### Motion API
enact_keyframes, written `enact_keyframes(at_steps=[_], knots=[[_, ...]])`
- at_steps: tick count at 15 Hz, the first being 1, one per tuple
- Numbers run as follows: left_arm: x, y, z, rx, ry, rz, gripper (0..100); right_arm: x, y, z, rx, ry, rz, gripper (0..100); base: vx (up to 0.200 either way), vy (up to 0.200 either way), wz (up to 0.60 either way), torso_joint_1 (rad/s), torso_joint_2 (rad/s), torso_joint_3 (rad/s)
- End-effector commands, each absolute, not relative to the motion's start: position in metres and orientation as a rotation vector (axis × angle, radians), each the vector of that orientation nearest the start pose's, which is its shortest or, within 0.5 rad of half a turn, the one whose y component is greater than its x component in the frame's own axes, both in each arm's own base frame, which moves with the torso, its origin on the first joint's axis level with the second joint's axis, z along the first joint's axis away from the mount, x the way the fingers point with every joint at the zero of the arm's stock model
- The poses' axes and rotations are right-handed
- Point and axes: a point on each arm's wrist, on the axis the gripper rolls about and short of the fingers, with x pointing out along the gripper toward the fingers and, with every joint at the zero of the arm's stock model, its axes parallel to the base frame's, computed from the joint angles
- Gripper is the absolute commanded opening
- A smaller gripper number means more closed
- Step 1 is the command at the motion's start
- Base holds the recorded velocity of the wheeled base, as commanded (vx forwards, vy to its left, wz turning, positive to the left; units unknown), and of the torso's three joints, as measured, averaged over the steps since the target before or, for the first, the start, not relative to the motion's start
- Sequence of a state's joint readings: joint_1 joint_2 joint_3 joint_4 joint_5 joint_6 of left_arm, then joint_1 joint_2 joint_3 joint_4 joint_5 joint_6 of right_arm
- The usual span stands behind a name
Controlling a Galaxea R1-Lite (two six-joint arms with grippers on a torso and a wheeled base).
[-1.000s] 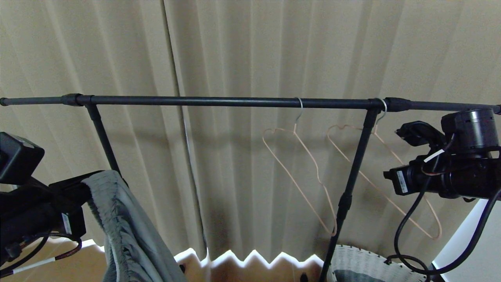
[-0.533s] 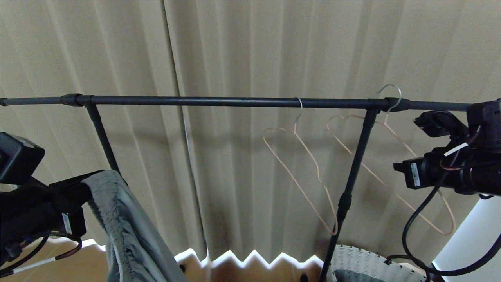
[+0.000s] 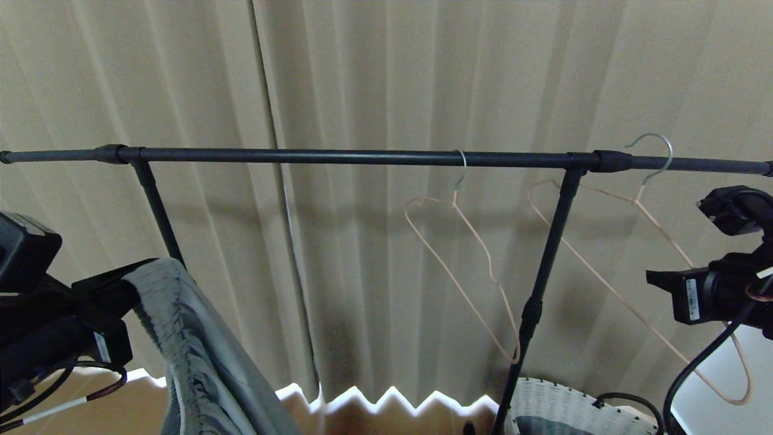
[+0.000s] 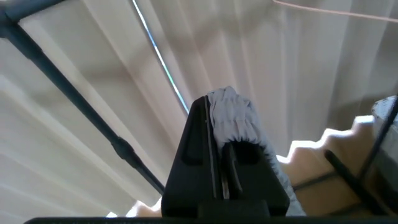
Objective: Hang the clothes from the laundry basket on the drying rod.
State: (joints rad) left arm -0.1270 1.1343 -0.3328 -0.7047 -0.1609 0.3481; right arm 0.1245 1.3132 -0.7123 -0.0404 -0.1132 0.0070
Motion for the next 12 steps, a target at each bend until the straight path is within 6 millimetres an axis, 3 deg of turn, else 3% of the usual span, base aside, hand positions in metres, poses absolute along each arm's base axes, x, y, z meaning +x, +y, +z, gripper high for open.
enact_keyframes(at_steps=[1,12], knots=[[0.152,-0.023,0.181,0.363,0.066,-0.304,0,0.172,0.018,0.2,-0.056,0.523,0.002,0,-0.2,0.0,0.0,0.007,0.0,0.002],[0.156,-0.023,0.179,0.364,0.073,-0.3,0,0.163,0.016,0.189,-0.059,0.553,-0.004,0,-0.2,0.0,0.0,0.002,0.0,0.003]])
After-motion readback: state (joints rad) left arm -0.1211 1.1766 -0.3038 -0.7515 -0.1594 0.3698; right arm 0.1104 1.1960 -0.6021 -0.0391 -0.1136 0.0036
